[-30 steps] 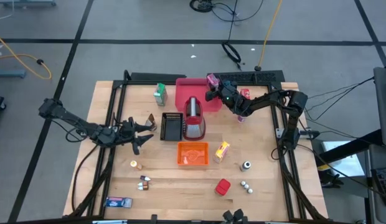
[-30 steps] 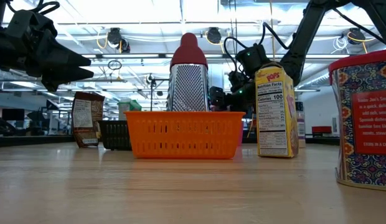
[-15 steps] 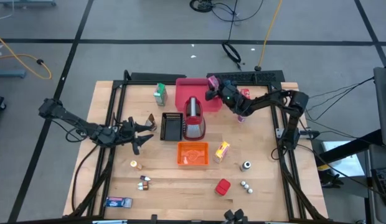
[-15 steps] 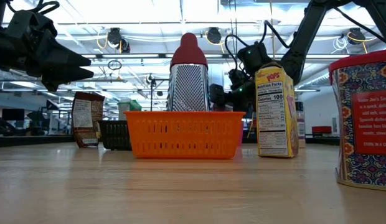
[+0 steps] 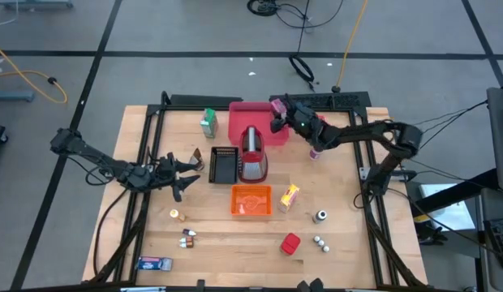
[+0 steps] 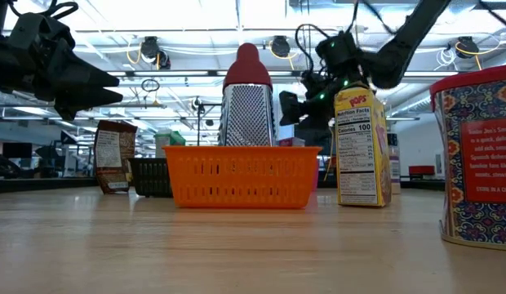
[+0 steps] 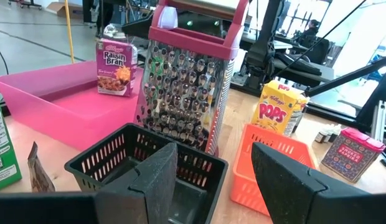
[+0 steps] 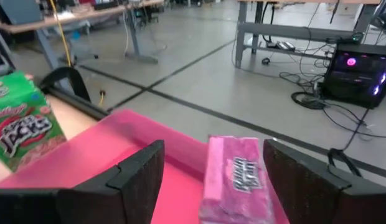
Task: Pick & Place Kitchen Items
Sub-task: Put the red cereal box into the pink bin
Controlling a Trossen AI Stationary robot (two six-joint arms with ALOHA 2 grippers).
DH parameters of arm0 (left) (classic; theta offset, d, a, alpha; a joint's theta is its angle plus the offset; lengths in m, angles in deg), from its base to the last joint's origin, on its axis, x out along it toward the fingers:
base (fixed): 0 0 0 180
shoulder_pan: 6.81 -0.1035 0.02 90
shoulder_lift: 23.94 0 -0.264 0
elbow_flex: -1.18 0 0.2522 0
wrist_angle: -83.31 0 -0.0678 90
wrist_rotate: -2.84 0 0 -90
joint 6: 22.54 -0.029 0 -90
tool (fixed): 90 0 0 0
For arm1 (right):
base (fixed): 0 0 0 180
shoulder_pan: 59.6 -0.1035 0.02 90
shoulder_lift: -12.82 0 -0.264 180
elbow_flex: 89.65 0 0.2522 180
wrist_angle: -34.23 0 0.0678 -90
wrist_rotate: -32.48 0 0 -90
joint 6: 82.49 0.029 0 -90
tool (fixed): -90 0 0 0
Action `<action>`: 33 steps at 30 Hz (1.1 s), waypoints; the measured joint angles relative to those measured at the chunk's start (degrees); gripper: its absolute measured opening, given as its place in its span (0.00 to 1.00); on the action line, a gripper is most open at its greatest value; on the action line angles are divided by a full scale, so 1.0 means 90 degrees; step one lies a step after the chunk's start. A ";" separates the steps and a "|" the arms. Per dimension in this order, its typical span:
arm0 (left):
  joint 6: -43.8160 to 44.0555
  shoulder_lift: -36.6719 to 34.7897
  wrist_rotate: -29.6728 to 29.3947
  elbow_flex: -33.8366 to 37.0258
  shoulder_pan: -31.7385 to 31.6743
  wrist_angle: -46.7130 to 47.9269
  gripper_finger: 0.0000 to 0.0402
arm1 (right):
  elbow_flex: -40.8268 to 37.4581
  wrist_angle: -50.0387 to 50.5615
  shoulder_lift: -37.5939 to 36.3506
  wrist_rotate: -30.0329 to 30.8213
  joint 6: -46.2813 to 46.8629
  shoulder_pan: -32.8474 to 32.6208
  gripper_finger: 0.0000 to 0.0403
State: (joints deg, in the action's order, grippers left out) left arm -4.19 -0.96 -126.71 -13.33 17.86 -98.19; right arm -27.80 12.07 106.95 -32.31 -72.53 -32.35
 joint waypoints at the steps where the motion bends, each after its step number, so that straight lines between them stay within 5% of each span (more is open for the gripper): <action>1: 0.0000 0.0000 0.0000 0.0000 0.0000 0.0001 0.52 | 0.0000 0.0300 -0.0189 -0.0002 -0.0003 -0.0009 0.65; 16: 0.0015 0.0000 0.0000 0.0000 0.0000 0.0001 0.52 | 0.0000 0.5132 -0.3050 0.0031 0.0605 0.0030 0.68; 33: 0.0096 0.0000 0.0000 -0.0001 0.0000 0.0001 0.52 | -0.0106 0.6165 -0.3289 -0.0027 0.1338 0.0226 0.74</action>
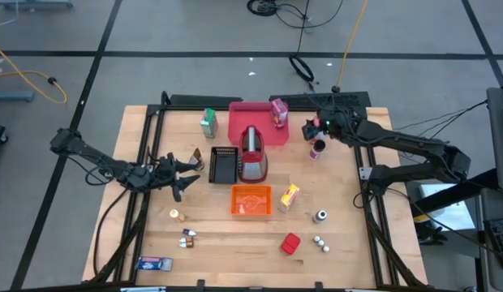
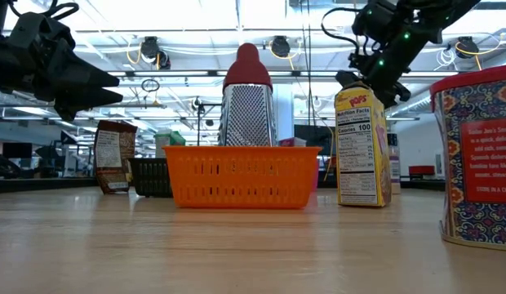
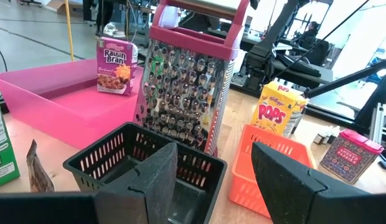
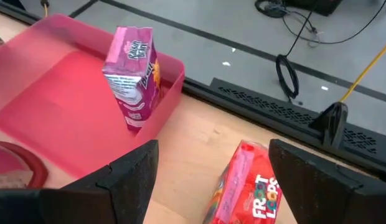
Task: Pick & Place Kitchen Items
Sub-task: Put the red cereal box into the pink bin
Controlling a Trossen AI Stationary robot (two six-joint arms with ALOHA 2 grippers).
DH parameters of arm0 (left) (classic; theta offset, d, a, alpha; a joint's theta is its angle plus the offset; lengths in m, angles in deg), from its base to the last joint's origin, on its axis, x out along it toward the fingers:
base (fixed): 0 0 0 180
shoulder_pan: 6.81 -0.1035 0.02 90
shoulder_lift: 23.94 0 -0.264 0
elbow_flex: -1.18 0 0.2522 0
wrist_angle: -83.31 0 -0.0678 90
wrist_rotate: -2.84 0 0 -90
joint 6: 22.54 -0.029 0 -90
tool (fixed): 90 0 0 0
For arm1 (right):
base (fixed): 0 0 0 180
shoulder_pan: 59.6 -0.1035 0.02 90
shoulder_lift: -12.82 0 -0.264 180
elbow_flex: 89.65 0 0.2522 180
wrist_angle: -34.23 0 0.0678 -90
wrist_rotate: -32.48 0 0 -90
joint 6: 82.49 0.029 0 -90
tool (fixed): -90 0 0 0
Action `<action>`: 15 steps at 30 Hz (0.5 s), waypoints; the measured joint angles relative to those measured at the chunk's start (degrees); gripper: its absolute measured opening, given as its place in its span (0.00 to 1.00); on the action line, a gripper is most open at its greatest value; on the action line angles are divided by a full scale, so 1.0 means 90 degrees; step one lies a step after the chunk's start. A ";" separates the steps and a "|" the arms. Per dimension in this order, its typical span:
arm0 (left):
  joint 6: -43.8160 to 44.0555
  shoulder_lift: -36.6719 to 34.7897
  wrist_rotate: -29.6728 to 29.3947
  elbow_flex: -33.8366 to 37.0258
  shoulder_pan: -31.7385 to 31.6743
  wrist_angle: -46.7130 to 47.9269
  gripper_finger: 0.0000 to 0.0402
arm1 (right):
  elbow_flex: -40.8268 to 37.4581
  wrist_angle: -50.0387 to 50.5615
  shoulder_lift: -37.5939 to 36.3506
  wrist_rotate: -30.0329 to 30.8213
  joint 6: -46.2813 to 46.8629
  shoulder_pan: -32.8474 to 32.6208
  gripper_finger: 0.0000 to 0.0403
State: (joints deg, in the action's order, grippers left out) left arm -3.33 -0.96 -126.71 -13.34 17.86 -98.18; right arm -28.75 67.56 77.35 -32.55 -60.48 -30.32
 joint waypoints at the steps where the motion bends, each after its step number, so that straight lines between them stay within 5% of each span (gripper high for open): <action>1: 0.0001 -0.0002 0.0000 0.0000 0.0000 0.0000 0.52 | -0.0060 0.0005 0.0000 -0.0066 0.0058 0.0000 0.74; 15: 0.0006 0.0000 0.0000 -0.0001 0.0000 0.0001 0.52 | -0.0495 0.0082 0.0000 0.0051 0.0589 0.0126 0.74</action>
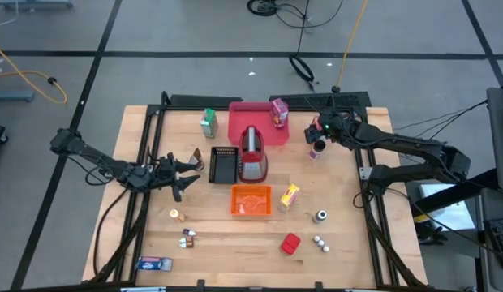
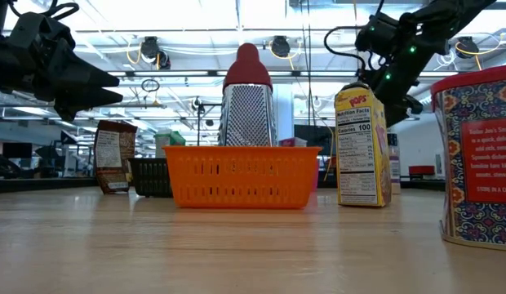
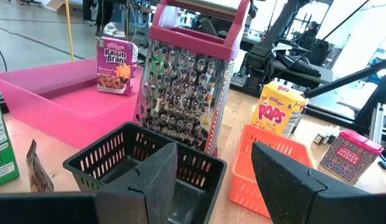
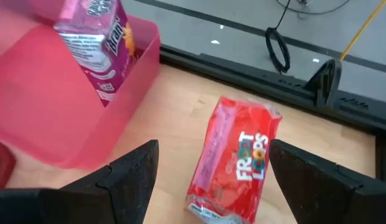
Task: Pick & Place Kitchen Items
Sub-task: Put the red cereal box into the pink bin
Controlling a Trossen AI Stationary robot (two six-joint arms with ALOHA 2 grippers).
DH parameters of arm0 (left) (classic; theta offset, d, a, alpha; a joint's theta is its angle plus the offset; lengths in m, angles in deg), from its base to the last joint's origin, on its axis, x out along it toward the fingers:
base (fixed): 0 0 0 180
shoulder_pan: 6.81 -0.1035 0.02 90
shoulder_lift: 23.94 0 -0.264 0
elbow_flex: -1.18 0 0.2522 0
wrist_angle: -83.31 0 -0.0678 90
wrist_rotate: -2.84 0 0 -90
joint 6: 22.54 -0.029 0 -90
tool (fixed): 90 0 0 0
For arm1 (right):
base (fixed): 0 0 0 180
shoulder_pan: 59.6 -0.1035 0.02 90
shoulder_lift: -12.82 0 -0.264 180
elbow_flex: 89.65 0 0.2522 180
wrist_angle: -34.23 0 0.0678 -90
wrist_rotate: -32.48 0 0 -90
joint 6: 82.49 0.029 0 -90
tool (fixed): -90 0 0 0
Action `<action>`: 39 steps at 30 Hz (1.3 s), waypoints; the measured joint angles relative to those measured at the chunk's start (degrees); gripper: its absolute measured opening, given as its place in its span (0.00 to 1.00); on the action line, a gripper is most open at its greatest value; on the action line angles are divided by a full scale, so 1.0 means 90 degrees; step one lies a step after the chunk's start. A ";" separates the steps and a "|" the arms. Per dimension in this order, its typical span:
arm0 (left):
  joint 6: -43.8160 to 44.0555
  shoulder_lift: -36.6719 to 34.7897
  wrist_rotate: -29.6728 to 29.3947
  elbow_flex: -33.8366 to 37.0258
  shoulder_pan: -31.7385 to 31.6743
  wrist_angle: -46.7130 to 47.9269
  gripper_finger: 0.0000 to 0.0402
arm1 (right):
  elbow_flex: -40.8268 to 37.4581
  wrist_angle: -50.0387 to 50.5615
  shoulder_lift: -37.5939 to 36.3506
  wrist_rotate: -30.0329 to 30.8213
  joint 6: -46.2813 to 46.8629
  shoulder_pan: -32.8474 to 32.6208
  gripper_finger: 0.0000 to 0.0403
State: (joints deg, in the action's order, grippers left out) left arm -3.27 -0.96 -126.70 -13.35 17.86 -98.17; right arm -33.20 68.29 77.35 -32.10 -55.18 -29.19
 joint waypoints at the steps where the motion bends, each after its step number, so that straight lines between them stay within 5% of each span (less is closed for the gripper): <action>1: 0.0000 0.0000 0.0000 0.0000 0.0000 0.0000 0.52 | -0.0026 -0.0003 0.0000 0.0005 0.0034 0.0000 0.74; 39: 0.0005 -0.0001 0.0000 0.0001 0.0000 0.0002 0.52 | -0.0164 -0.0125 0.0051 0.0165 0.0119 -0.0002 0.74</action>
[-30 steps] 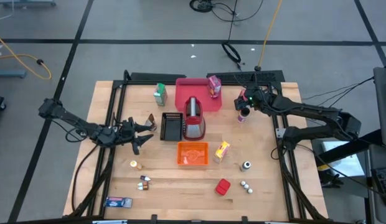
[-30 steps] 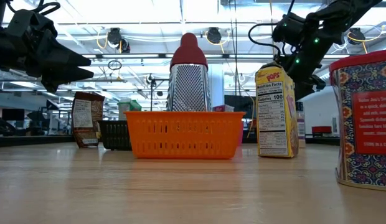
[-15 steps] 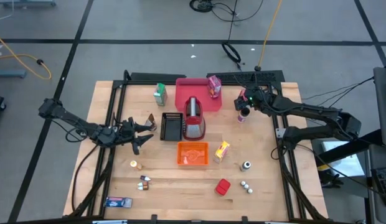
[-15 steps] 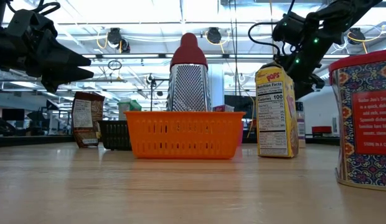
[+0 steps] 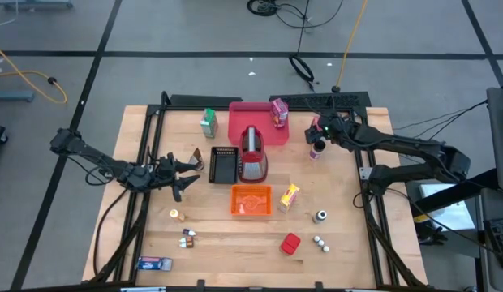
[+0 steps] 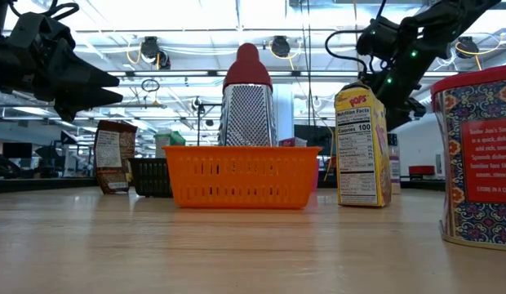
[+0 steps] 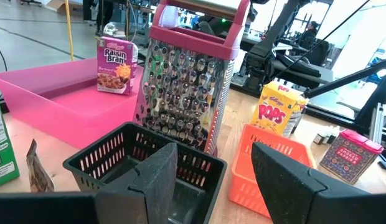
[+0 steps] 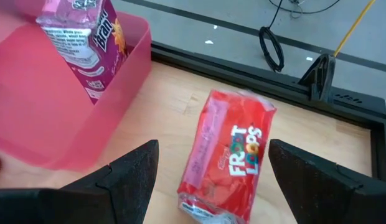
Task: Pick & Place Kitchen Items
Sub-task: Put the red cereal box into the pink bin
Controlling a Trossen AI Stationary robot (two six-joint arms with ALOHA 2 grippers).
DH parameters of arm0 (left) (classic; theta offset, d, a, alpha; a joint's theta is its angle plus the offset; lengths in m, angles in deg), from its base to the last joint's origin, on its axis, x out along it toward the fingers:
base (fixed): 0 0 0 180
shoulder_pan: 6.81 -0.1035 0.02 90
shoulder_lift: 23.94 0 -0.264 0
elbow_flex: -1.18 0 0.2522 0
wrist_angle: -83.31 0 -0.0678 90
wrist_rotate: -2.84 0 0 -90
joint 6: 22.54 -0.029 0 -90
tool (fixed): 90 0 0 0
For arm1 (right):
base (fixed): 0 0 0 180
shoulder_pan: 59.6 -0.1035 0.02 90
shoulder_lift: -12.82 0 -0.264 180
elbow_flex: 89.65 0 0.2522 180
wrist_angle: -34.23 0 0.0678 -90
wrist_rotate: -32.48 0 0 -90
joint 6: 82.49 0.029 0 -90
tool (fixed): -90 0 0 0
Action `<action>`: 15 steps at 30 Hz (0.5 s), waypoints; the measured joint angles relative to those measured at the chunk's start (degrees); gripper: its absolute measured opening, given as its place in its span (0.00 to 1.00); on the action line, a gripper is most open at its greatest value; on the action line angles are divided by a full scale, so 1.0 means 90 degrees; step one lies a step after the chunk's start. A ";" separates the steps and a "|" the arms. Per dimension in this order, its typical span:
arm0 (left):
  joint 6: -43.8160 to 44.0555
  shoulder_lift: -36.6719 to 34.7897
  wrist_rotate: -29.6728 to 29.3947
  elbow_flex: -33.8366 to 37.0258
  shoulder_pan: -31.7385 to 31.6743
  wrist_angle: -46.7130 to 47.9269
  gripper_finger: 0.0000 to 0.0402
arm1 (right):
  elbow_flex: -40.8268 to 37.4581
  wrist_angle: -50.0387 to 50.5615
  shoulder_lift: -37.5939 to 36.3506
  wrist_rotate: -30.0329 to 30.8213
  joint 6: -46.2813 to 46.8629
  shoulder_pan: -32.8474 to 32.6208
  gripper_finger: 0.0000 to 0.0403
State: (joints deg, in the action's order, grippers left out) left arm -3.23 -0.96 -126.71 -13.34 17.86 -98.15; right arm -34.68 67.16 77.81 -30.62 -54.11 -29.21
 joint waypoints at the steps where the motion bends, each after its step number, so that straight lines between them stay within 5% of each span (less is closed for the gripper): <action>1: 0.0000 0.0000 0.0000 -0.0001 0.0000 0.0000 0.52 | 0.0000 -0.0005 0.0039 -0.0016 0.0032 0.0000 0.74; 15: -0.0002 0.0001 0.0000 -0.0001 0.0000 0.0002 0.52 | 0.0000 -0.0148 0.0656 -0.0004 0.0268 0.0000 0.73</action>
State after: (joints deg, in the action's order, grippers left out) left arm -3.25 -0.96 -126.71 -13.35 17.86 -98.13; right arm -34.68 65.83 83.71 -30.65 -51.69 -29.21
